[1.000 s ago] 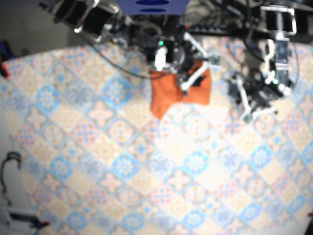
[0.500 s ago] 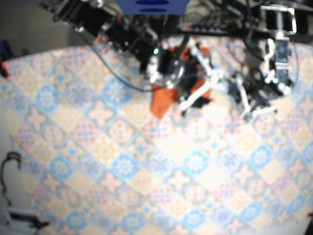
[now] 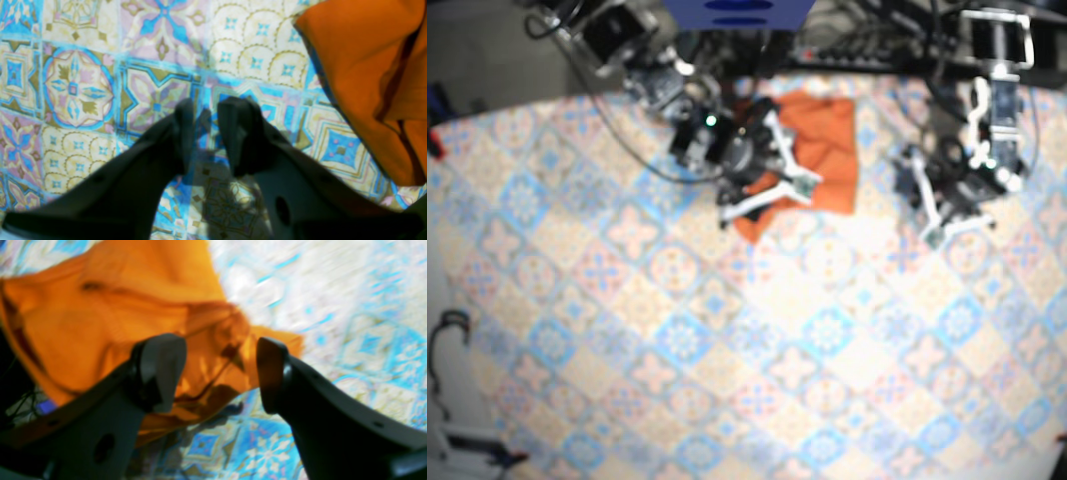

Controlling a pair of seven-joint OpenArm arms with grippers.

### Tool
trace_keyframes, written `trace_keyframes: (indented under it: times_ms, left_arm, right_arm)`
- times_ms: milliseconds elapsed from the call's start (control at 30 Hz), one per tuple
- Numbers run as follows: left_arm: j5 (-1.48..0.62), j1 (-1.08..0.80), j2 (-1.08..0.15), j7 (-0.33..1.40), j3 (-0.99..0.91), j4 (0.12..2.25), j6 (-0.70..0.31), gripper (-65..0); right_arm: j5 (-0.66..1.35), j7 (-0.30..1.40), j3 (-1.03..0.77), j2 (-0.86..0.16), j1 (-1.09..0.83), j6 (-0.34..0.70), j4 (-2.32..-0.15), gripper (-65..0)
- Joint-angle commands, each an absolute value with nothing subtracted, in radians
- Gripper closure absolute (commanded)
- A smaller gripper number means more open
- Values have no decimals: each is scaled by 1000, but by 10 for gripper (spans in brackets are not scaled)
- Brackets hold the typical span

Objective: Fold the T-shirt properly
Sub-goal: 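Open the right gripper and lift it away from the folded shirt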

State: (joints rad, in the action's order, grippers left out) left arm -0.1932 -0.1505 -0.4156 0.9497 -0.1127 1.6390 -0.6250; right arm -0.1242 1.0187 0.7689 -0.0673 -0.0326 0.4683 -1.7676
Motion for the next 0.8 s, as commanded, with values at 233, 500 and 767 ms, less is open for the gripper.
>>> trace_keyframes:
  times_ms: [233, 500, 767]
  left_arm:
    - [-168, -140, -429, 941, -119, 1652, -622, -176]
    - [-131, -182, -426, 935, -117, 1655, -624, -176]
    - [-130, -189, -432, 935, -67, 1658, -625, -176]
  right_arm:
    - [-120, 1004, 926, -53, -19, 466, -1738, -366]
    - [-188, 983, 1053, -7, 51, 466, -1564, -366]
    - [-188, 954, 1047, -1, 56, 466, -1609, -366]
